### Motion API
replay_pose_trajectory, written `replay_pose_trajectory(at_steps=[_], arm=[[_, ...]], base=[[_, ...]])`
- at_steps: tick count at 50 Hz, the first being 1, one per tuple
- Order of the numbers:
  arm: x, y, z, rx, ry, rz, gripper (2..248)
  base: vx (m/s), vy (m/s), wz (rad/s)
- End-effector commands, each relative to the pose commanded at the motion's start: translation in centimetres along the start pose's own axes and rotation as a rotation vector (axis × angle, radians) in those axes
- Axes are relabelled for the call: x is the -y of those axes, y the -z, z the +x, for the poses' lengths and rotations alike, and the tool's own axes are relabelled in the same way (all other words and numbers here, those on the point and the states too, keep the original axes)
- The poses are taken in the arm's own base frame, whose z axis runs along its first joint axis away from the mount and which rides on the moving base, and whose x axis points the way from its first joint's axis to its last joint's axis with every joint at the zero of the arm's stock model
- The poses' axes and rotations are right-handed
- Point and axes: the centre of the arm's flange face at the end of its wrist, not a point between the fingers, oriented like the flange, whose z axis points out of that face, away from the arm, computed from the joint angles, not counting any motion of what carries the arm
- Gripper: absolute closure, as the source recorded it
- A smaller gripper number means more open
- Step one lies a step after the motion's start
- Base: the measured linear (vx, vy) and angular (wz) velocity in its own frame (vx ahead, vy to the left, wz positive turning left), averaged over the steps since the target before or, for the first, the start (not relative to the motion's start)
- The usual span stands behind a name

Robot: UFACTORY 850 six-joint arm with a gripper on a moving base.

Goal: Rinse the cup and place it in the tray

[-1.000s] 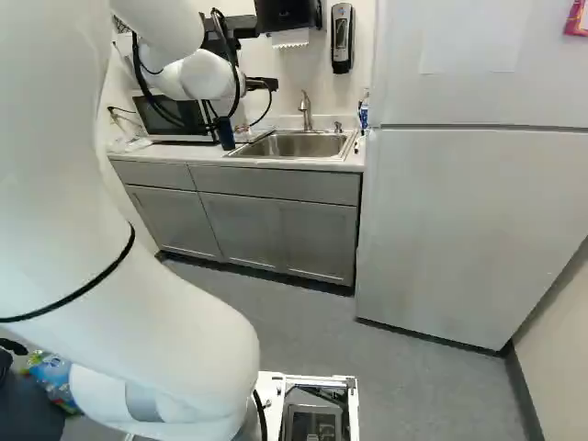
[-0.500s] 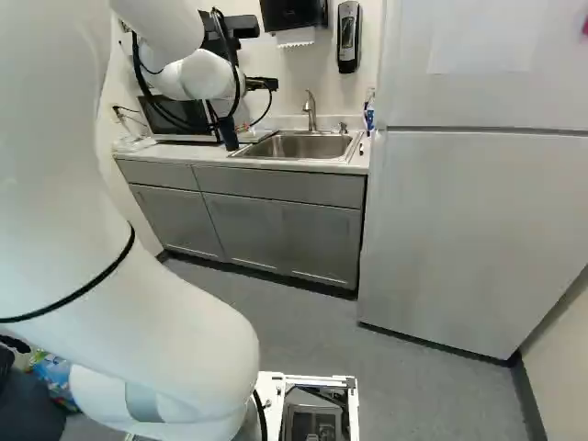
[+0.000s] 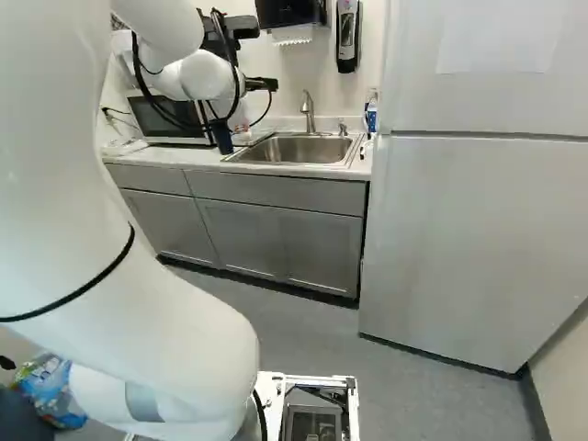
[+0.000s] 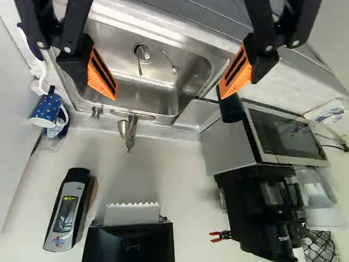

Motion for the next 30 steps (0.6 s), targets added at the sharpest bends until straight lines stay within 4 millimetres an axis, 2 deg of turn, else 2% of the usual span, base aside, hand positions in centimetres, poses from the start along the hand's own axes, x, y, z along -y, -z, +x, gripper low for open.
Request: replay_pose_trajectory(at_steps=[13, 30], arm=[[0.00, 0.00, 0.00, 0.000, 0.000, 0.000, 3], [0.00, 0.00, 0.00, 0.000, 0.000, 0.000, 3]], base=[[0.181, -0.036, 0.013], [0.189, -0.018, 0.142]])
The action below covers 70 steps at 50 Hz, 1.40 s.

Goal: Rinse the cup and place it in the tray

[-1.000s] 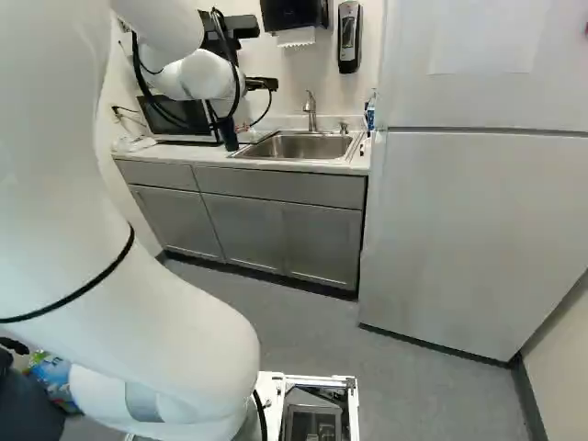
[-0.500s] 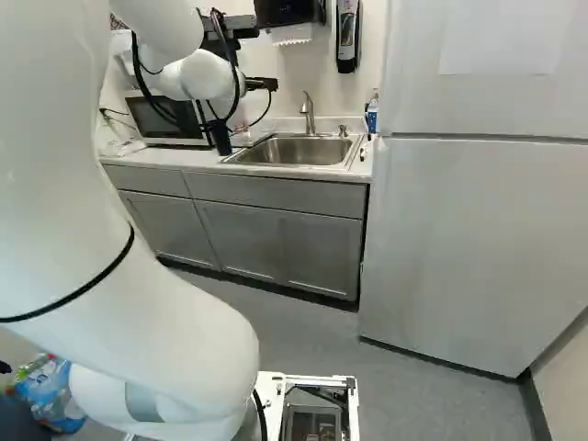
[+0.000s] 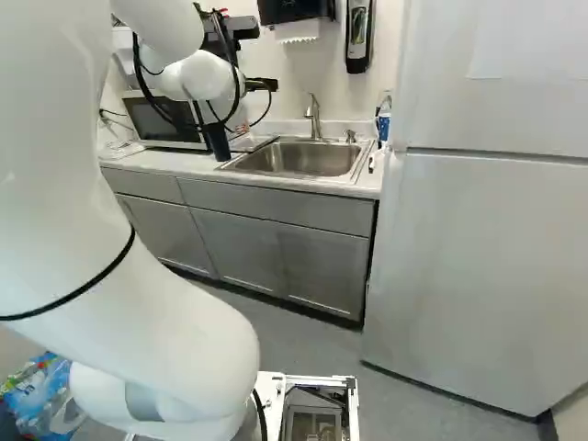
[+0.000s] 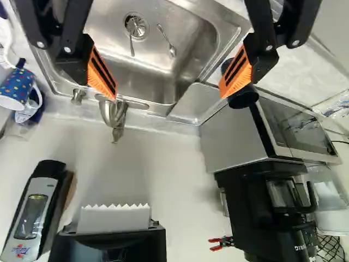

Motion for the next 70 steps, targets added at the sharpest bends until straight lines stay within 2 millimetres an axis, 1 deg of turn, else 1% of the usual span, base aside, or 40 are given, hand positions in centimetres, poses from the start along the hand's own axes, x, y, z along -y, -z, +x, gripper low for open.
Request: replay_pose_trajectory(at_steps=[12, 45, 60, 70], arm=[[0.00, 0.00, 0.00, 0.000, 0.000, 0.000, 3], [0.00, 0.00, 0.00, 0.000, 0.000, 0.000, 3], [0.00, 0.00, 0.00, 0.000, 0.000, 0.000, 3], [0.00, 0.00, 0.00, 0.000, 0.000, 0.000, 3]], base=[[0.179, -0.033, 0.143], [0.160, -0.061, 0.153], [0.129, -0.079, 0.017], [0.108, -0.022, -0.010]])
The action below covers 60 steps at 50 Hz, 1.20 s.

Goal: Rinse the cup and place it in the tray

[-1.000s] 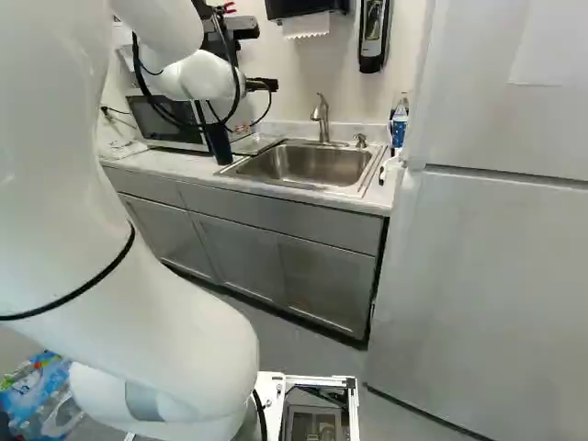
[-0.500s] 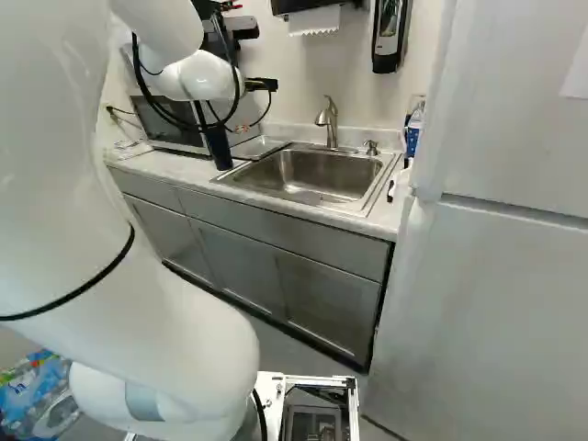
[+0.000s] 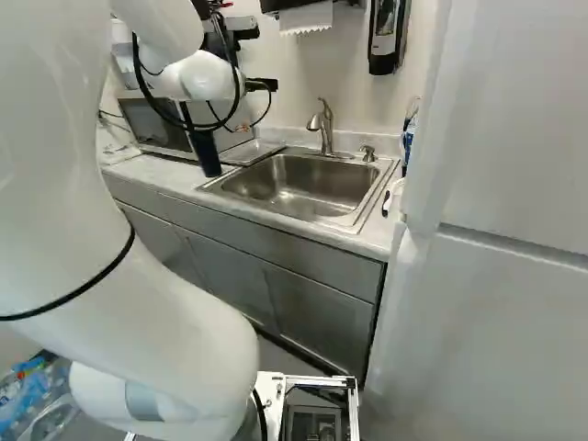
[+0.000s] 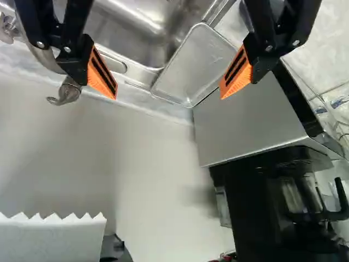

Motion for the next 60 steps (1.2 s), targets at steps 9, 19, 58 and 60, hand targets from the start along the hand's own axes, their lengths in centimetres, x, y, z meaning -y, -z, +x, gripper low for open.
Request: replay_pose_trajectory(at_steps=[9, 19, 58, 60], arm=[[0.00, 0.00, 0.00, 0.000, 0.000, 0.000, 3], [0.00, 0.00, 0.00, 0.000, 0.000, 0.000, 3], [-0.42, -0.48, 0.07, 0.000, -0.001, -0.008, 3], [-0.54, -0.58, 0.08, 0.001, -0.001, -0.010, 3]], base=[[-0.001, -0.003, 0.002], [-0.008, 0.001, 0.002], [0.000, 0.000, 0.000], [0.000, 0.000, 0.000]])
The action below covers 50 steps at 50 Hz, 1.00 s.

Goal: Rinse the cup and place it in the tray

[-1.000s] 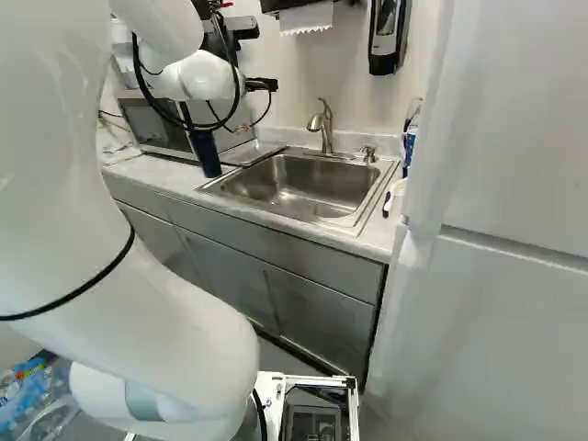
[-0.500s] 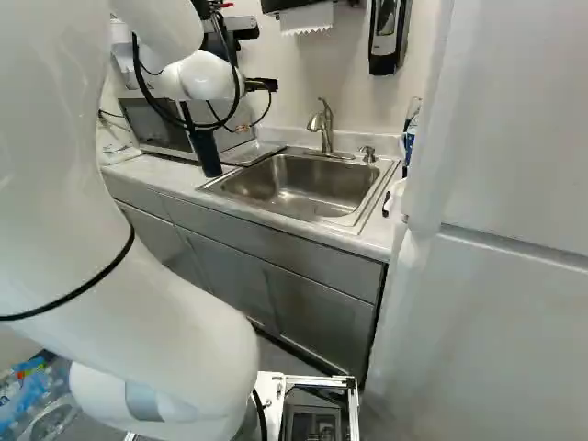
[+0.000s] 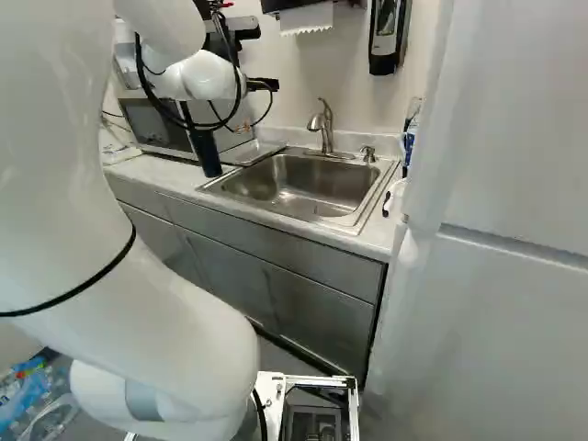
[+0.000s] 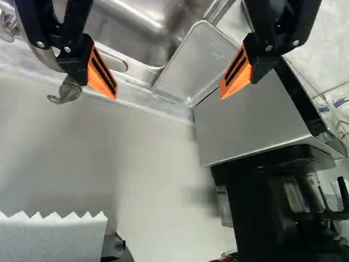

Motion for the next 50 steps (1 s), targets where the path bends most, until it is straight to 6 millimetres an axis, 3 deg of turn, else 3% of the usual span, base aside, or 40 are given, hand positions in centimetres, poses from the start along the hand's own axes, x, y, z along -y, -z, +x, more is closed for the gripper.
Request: replay_pose_trajectory(at_steps=[50], arm=[[-6.4, -1.8, -0.3, 0.058, -0.019, -0.119, 3]], base=[[0.000, 0.000, 0.000]])
